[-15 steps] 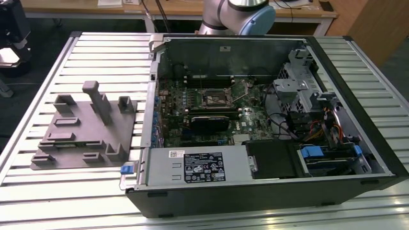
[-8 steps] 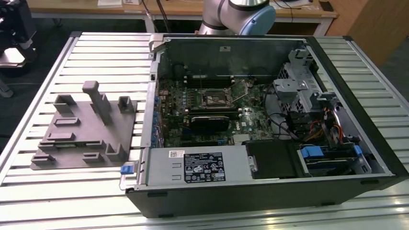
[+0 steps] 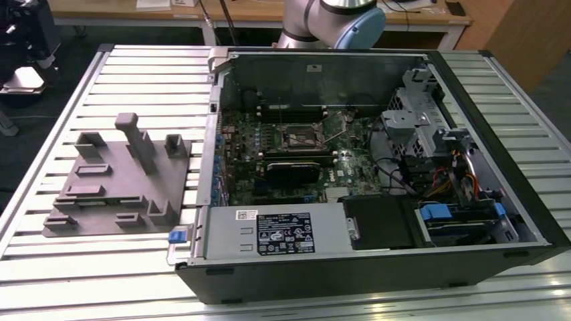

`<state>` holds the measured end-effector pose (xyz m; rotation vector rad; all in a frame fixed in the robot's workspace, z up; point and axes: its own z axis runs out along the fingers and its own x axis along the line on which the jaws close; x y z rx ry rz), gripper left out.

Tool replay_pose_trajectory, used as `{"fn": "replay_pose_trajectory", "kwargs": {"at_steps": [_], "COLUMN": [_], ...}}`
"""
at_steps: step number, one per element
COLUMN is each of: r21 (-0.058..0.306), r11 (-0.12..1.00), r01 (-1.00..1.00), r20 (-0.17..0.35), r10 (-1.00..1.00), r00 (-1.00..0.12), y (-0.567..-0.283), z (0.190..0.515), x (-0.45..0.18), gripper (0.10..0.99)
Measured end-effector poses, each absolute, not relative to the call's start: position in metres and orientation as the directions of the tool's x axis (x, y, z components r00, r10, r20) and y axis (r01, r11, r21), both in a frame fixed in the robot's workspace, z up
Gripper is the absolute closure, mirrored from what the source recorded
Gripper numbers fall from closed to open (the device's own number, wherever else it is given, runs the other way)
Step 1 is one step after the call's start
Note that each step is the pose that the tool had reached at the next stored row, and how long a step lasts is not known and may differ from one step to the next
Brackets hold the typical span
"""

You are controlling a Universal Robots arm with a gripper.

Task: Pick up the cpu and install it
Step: 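Pick up the cpu and move it towards the insertion slot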

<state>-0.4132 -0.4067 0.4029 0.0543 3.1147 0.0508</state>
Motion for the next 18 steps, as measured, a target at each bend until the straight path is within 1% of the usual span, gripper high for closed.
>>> {"fn": "replay_pose_trajectory", "kwargs": {"at_steps": [18], "r21": [0.033], "r11": [0.999], "r01": [0.034], "r20": [-0.025], "r10": [0.035], "r00": [-0.999], "y": [-0.407], "z": [0.403], "x": [-0.386], "gripper": [0.541]}}
